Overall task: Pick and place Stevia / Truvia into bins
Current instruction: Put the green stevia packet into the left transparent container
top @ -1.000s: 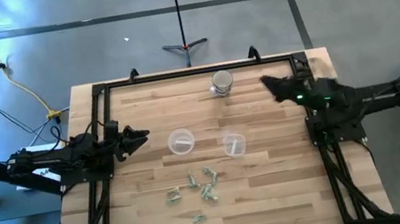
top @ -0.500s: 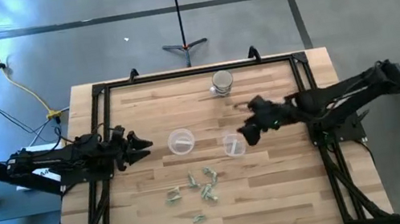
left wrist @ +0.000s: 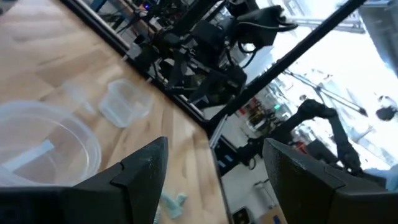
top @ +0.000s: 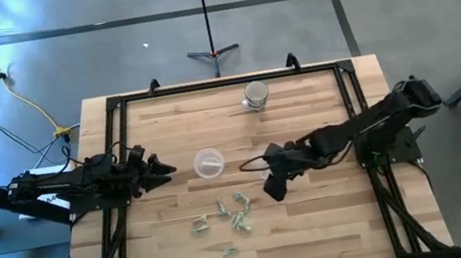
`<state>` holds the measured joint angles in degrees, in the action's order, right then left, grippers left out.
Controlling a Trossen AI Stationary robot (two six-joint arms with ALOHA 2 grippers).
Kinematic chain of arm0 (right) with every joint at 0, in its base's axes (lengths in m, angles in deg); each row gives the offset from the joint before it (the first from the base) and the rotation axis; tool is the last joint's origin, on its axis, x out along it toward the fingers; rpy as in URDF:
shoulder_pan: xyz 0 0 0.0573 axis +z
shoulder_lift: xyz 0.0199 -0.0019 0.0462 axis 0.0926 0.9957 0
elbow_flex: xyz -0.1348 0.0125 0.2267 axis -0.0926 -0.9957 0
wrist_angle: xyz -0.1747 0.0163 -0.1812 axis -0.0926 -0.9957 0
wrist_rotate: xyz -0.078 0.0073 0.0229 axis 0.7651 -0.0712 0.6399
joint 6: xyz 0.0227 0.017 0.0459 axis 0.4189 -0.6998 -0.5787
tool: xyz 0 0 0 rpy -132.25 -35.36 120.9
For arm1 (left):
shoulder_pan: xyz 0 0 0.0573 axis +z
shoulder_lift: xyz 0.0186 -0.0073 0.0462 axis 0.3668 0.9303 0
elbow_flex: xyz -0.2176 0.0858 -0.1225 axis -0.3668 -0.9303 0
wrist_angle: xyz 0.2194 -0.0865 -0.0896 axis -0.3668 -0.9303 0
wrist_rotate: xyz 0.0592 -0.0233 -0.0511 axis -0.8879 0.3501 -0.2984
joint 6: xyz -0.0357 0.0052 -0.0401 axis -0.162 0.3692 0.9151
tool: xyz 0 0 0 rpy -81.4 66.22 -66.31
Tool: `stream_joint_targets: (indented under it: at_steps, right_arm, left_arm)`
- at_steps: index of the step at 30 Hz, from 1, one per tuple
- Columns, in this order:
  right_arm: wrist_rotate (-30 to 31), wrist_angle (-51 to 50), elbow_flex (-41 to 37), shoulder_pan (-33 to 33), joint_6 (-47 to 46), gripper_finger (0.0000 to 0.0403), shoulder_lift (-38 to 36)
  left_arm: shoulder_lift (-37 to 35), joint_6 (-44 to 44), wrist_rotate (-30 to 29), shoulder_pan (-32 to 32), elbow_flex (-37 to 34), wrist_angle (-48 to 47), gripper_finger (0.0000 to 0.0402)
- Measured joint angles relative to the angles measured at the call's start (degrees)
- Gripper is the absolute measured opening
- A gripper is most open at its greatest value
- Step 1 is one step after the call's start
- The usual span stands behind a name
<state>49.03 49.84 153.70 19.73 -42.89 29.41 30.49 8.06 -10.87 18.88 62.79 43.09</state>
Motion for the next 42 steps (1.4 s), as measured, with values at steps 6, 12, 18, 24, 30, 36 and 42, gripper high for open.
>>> stream_joint_targets:
  at_steps: [6,12,18,24,30,36,42]
  right_arm:
    - [1.23,-2.34,3.76,-1.30,8.82,0.0236,1.55]
    - [-0.06,-2.11,4.91,-1.22,26.63,0.0236,5.35]
    - [0.58,-3.36,7.53,-1.29,31.64,0.0236,9.76]
    - [5.21,-10.34,11.25,-0.99,30.55,0.0236,10.19]
    - [11.42,-20.30,12.91,0.41,29.94,0.0236,10.07]
    - [16.38,-26.78,12.89,3.35,28.30,0.0236,9.74]
    - [20.37,-32.72,9.09,5.77,20.24,0.0236,6.86]
  left_arm:
    - [0.00,2.01,1.93,0.00,0.00,0.04,0.0299]
    - [0.00,7.21,1.03,0.00,0.00,2.18,0.0299]
    - [0.53,15.61,-4.90,0.00,0.04,2.11,0.0299]
    - [3.63,6.31,-6.45,0.00,5.21,-2.01,0.0269]
    - [13.20,-3.55,-1.19,-0.04,17.47,-17.65,0.0202]
    - [30.37,-11.38,-1.02,-3.79,29.29,-27.24,0.0189]
    - [48.57,-19.20,-8.17,-18.06,41.17,-42.88,0.0226]
